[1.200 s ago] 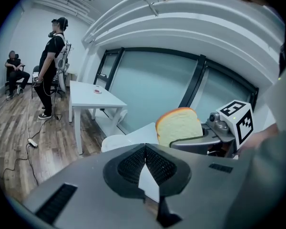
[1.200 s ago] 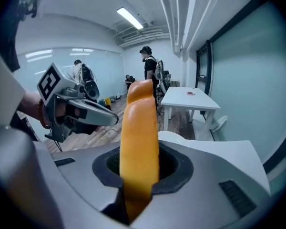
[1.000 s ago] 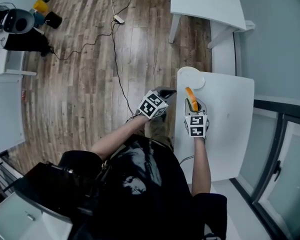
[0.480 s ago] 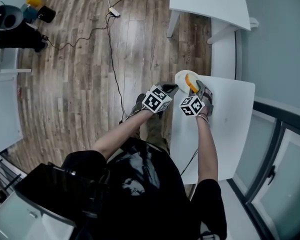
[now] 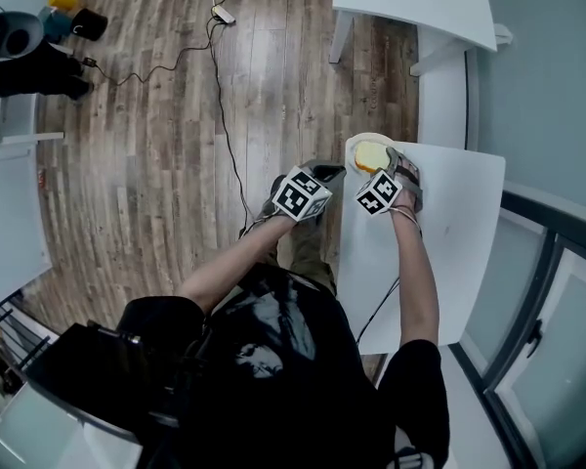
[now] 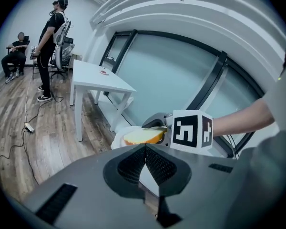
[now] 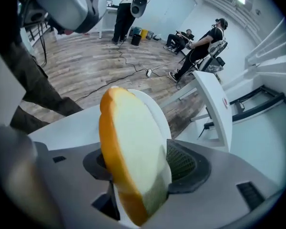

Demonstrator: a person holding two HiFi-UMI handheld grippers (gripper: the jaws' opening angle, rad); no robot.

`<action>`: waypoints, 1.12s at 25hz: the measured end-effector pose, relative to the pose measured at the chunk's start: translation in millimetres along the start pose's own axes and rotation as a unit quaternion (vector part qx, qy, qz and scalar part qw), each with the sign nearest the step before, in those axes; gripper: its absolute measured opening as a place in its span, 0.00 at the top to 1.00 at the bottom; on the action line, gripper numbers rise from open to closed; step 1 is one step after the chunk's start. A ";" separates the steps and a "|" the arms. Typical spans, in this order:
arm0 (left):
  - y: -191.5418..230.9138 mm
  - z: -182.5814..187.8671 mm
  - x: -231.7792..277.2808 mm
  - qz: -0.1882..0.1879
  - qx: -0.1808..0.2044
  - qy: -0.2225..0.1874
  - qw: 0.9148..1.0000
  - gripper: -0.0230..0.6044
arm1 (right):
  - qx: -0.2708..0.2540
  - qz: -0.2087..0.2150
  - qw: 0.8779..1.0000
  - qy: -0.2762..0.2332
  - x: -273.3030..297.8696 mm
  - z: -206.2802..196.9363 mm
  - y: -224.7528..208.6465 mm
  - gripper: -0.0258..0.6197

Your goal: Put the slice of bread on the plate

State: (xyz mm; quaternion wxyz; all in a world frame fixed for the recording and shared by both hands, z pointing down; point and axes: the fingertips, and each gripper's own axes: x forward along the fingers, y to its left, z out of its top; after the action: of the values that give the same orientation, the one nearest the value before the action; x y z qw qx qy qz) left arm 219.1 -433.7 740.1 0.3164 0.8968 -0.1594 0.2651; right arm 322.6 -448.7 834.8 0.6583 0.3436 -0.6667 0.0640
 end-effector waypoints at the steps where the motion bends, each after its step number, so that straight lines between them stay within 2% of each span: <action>1: -1.6 -0.5 0.5 -0.003 0.000 0.001 1.000 0.96 | 0.004 0.012 1.000 0.001 -2.1 -0.9 1.9 0.54; 5: -7.8 -2.1 1.8 -0.015 0.000 0.007 1.000 0.96 | 0.017 0.060 0.998 0.003 -17.9 -2.6 6.9 0.39; 8: -13.7 -2.8 0.7 -0.026 -0.003 0.012 1.000 0.96 | 0.030 0.100 0.995 0.008 -32.7 -8.2 15.0 0.38; 10: -17.4 -3.0 -1.1 -0.030 0.002 0.013 0.999 0.96 | 0.049 0.112 0.992 0.008 -42.1 -14.3 20.2 0.38; 13: -22.6 -2.4 -6.0 -0.033 0.009 0.014 0.999 0.96 | 0.119 0.104 0.987 -0.013 -57.1 -21.3 23.9 0.38; 15: -27.5 -0.3 -14.2 -0.036 0.018 0.009 0.999 0.96 | 0.185 0.083 0.978 -0.044 -72.4 -22.7 24.3 0.38; 16: -30.6 1.7 -20.3 -0.038 0.025 0.004 0.999 0.96 | 0.218 0.062 0.972 -0.065 -84.2 -21.5 21.9 0.47; 17: -34.3 4.4 -27.5 -0.040 0.034 -0.002 0.999 0.96 | 0.251 0.037 0.963 -0.088 -98.7 -19.8 18.2 0.61; 19: -43.8 11.3 -43.3 -0.042 0.052 -0.017 0.998 0.96 | 0.318 -0.011 0.939 -0.131 -132.9 -18.6 13.1 0.78; 21: -56.4 19.6 -59.8 -0.046 0.069 -0.036 0.996 0.96 | 0.383 -0.050 0.907 -0.165 -169.1 -21.9 12.8 0.89; 24: -79.7 28.4 -83.3 -0.055 0.100 -0.054 0.992 0.96 | 0.463 -0.094 0.857 -0.206 -219.0 -30.5 18.7 0.94; 26: -96.9 30.3 -97.0 -0.059 0.122 -0.062 0.989 0.96 | 0.504 -0.113 0.825 -0.231 -248.8 -35.6 25.2 0.94; 28: -111.4 31.5 -107.7 -0.060 0.141 -0.071 0.986 0.96 | 0.528 -0.127 0.801 -0.252 -273.5 -39.4 30.7 0.94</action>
State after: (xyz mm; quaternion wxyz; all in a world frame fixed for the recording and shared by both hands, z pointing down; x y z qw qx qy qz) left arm 194.4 -358.1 603.4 0.1905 0.9568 -0.0881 0.2012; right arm 310.7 -302.1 598.9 0.1855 0.7236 -0.6226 0.2330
